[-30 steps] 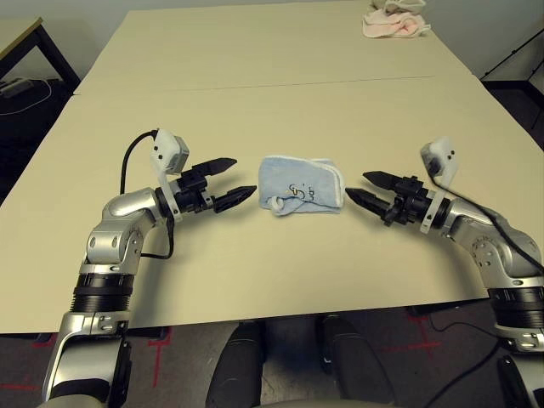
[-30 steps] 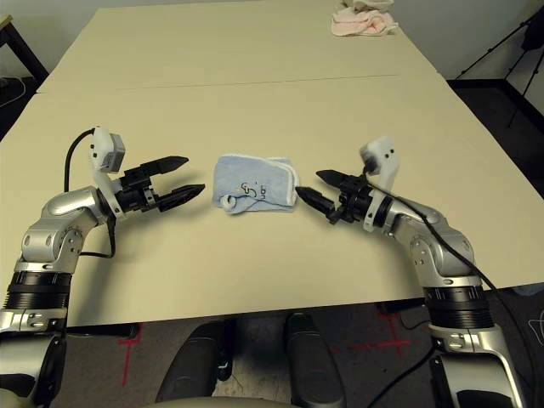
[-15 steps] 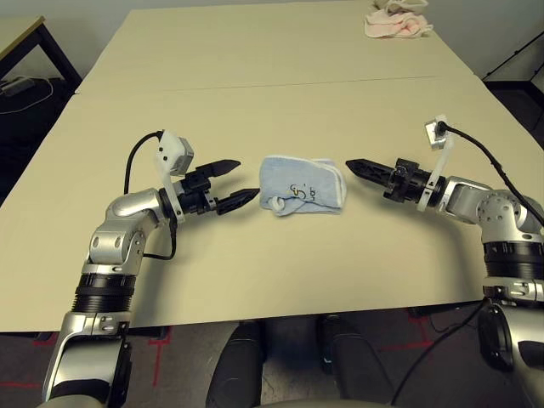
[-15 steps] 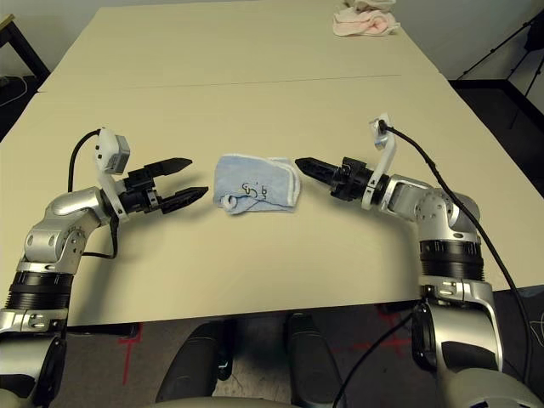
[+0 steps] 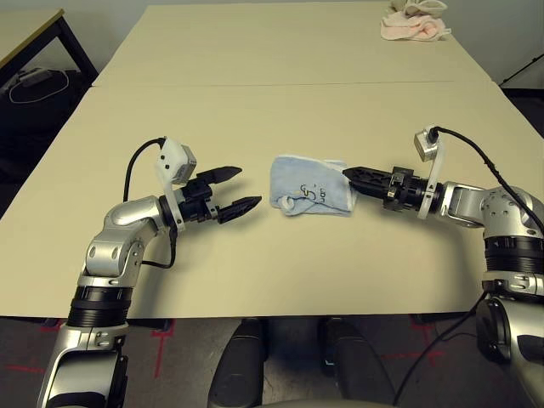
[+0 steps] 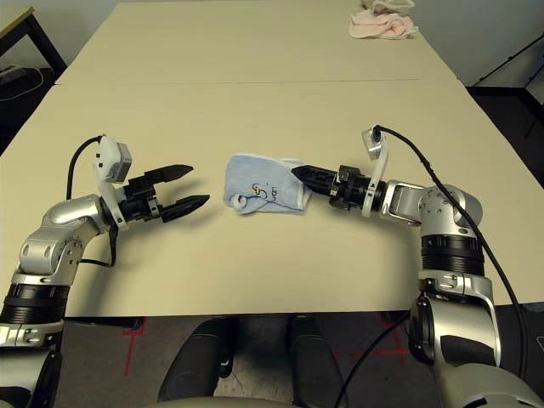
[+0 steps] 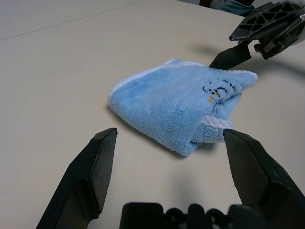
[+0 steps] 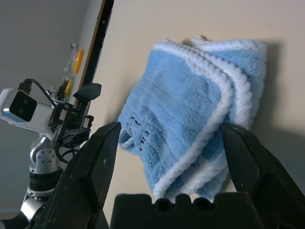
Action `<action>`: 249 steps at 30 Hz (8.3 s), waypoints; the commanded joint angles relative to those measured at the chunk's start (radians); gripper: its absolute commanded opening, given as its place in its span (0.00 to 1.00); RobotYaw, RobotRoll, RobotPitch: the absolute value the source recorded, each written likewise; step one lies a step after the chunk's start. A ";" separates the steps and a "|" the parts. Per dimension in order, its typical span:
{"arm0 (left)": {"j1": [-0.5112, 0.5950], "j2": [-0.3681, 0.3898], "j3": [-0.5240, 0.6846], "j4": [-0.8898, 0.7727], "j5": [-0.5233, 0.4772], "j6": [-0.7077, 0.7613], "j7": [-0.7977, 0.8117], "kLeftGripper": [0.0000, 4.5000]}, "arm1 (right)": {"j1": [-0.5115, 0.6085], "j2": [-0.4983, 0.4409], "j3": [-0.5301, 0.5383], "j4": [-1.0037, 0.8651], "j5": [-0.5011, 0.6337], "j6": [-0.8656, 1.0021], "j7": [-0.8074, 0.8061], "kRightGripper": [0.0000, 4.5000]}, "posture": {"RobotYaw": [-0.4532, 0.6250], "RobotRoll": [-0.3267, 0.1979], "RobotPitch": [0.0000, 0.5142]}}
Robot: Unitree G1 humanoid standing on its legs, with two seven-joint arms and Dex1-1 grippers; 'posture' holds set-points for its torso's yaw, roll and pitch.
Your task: Fold the towel and set it aside.
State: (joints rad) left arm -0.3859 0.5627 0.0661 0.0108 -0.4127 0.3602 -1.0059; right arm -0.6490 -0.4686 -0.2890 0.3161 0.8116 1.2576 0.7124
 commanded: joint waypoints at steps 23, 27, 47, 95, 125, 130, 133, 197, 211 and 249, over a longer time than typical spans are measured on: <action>-0.028 0.008 -0.037 -0.011 0.002 -0.006 -0.004 1.00 | 0.028 0.013 0.125 -0.011 -0.140 -0.108 -0.051 1.00 | 0.56 0.62 0.34; -0.033 0.009 -0.040 -0.007 0.004 -0.008 -0.006 1.00 | -0.002 0.037 0.139 0.019 -0.149 -0.125 -0.039 1.00 | 0.56 0.62 0.34; -0.048 0.016 -0.049 0.007 0.011 -0.010 -0.012 1.00 | -0.045 0.034 0.129 0.026 -0.111 0.010 0.017 1.00 | 0.55 0.62 0.32; -0.100 -0.043 -0.019 0.107 0.044 -0.040 0.095 1.00 | -0.151 0.067 -0.015 0.204 -0.333 -0.650 -0.270 0.00 | 0.48 0.62 0.28; -0.131 -0.026 -0.023 0.242 0.032 -0.211 -0.105 1.00 | -0.080 0.059 -0.129 0.252 -0.448 -0.796 -0.688 0.00 | 0.45 0.62 0.29; -0.131 -0.029 -0.024 0.236 0.032 -0.207 -0.105 1.00 | -0.068 0.034 -0.131 0.263 -0.455 -0.779 -0.701 0.00 | 0.45 0.62 0.29; -0.136 -0.029 -0.028 0.236 0.034 -0.205 -0.107 1.00 | -0.063 0.015 -0.120 0.273 -0.466 -0.763 -0.696 0.00 | 0.45 0.62 0.29; -0.117 -0.010 -0.047 0.185 0.039 -0.166 -0.084 1.00 | 0.026 0.113 -0.213 0.091 -0.377 -0.624 -0.790 0.86 | 0.44 0.62 0.25; -0.142 -0.023 -0.042 0.211 0.051 -0.163 -0.047 1.00 | 0.285 -0.037 -0.109 -0.351 -0.326 -0.406 -0.549 0.99 | 0.42 0.62 0.22; -0.116 -0.250 0.171 0.446 0.336 -0.514 0.971 1.00 | -0.019 0.189 0.084 0.323 -0.657 -1.530 -0.473 0.99 | 0.50 0.62 0.23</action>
State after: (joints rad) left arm -0.5106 0.3041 0.2312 0.4310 -0.0630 -0.1311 -0.0104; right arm -0.6731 -0.2737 -0.2003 0.6180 0.1409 -0.2419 0.2151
